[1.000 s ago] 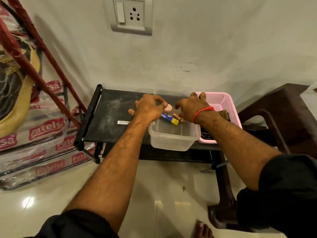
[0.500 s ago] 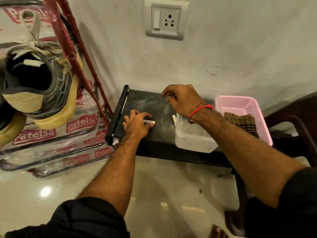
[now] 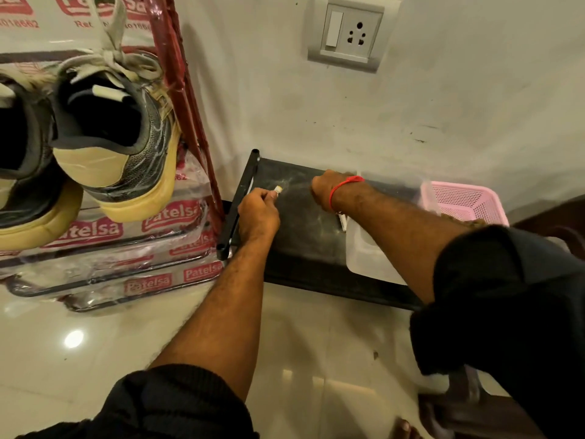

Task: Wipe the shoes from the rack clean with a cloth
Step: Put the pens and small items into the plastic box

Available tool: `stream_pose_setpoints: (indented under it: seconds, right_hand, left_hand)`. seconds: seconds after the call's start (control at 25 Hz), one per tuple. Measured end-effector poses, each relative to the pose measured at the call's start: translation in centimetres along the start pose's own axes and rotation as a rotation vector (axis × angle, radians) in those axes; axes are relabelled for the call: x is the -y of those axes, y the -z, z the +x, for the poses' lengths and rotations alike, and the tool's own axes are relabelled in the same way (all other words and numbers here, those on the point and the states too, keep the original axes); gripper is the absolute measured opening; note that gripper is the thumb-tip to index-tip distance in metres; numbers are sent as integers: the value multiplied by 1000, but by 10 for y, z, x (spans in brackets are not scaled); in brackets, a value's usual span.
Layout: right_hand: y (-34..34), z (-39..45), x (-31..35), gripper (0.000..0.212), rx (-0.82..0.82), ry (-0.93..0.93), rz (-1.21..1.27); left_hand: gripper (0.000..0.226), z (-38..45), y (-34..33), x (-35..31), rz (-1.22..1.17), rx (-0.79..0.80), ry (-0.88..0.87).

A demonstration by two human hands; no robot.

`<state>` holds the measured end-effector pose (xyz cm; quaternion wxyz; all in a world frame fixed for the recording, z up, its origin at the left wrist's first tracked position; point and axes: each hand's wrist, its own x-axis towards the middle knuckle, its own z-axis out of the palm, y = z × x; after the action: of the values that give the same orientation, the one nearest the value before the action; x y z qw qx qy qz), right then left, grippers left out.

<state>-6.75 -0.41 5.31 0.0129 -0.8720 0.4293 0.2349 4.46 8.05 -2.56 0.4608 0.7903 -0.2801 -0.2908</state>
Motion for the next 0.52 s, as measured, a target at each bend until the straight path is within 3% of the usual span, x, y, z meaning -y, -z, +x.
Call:
stream_pose_setpoints:
  seconds: [0.08, 0.16, 0.28, 0.44, 0.52]
  right_hand:
    - [-5, 7, -6, 54, 126, -49, -357]
    - [-13, 13, -10, 59, 212, -67, -504]
    - [-29, 21, -6, 41, 272, 53, -497]
    - [-40, 14, -1, 89, 347, -104, -575]
    - [-40, 12, -2, 87, 290, -192, -439]
  left_hand:
    - [16, 1, 1, -2, -4, 20, -9]
    - [10, 1, 0, 0, -2, 89, -11]
    - [12, 0, -5, 3, 2, 159, 8]
    - [16, -2, -6, -3, -17, 183, 2]
    - [15, -1, -3, -7, -35, 171, 7]
